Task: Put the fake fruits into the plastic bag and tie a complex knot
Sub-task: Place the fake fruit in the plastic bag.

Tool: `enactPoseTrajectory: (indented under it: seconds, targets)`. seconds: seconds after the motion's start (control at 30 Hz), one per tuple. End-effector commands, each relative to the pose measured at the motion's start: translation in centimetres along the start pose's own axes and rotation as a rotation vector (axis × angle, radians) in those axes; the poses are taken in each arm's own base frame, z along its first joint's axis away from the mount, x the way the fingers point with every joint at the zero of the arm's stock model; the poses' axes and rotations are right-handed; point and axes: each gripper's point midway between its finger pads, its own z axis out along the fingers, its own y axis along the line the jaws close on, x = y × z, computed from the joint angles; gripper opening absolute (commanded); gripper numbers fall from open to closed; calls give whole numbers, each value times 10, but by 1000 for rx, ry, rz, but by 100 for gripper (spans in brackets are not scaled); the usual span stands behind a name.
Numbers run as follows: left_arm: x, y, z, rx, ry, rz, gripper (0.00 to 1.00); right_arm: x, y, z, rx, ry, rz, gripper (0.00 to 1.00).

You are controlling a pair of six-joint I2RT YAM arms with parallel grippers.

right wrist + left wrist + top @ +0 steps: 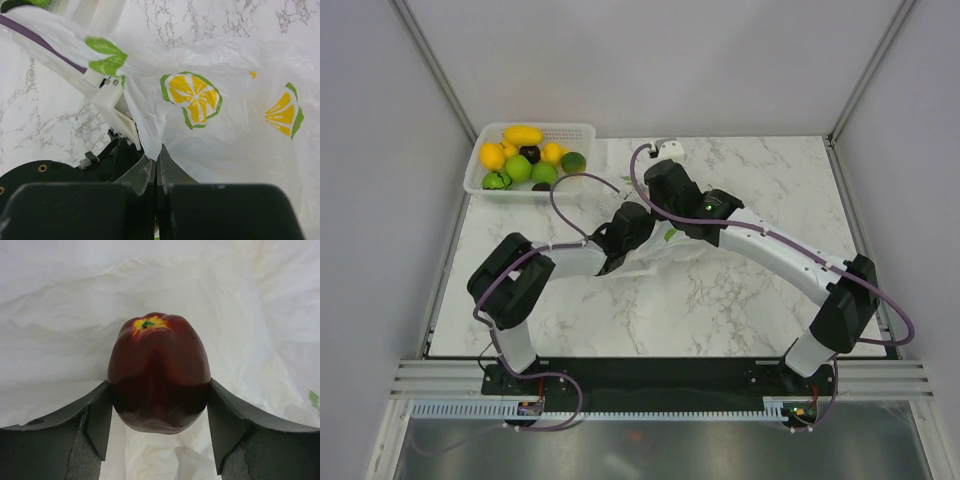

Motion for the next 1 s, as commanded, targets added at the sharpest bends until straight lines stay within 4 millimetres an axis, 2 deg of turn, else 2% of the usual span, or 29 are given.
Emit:
enactPoseTrajectory:
  seconds: [0.0,0.03,0.13,0.17,0.2,0.23,0.27,0.37,0.47,0.5,0.57,0.7,0.73,0.87,0.9,0.93,0.97]
  targets:
    - [-27,-46,-11,168,-121,-32,57,-13,-6,-11,14,-59,41,0]
    - [-27,-49,-17,180,-123,-1,58,-14,-9,-12,19,-63,46,0]
    - [-16,-63,-39,226,-119,67,73,-10,-23,-12,37,-65,68,0]
    - [-12,-67,-46,241,-102,84,88,-5,-29,-7,42,-62,83,0]
    - [-7,-69,-48,249,-85,95,97,-4,-32,-6,41,-62,95,0]
    - [-4,-69,-50,250,-71,99,100,-5,-33,-8,33,-68,102,0]
    - [0,-62,-51,223,-56,94,100,-1,-35,-7,34,-66,105,0]
    - [-6,-57,-61,185,-77,103,100,1,-38,-6,40,-63,112,0]
    - [-11,-59,-76,168,-77,150,100,6,-43,-3,52,-52,109,0]
    - [-8,-54,-79,137,-53,158,100,6,-47,-2,61,-51,111,0]
    - [-17,-62,-90,138,-55,177,100,11,-55,2,82,-38,112,0]
    - [-21,-52,-111,92,-13,191,99,14,-67,7,108,-34,116,0]
    - [-24,-42,-117,64,-5,199,99,15,-69,8,113,-31,116,0]
    - [-62,-42,-163,75,-78,250,98,19,-82,18,141,-12,113,0]
    - [-76,-42,-172,66,-108,261,98,22,-82,22,140,0,107,0]
    - [-97,-29,-182,26,-152,240,99,23,-85,22,144,5,105,0]
    - [-109,-30,-193,32,-189,241,99,24,-87,23,147,7,101,0]
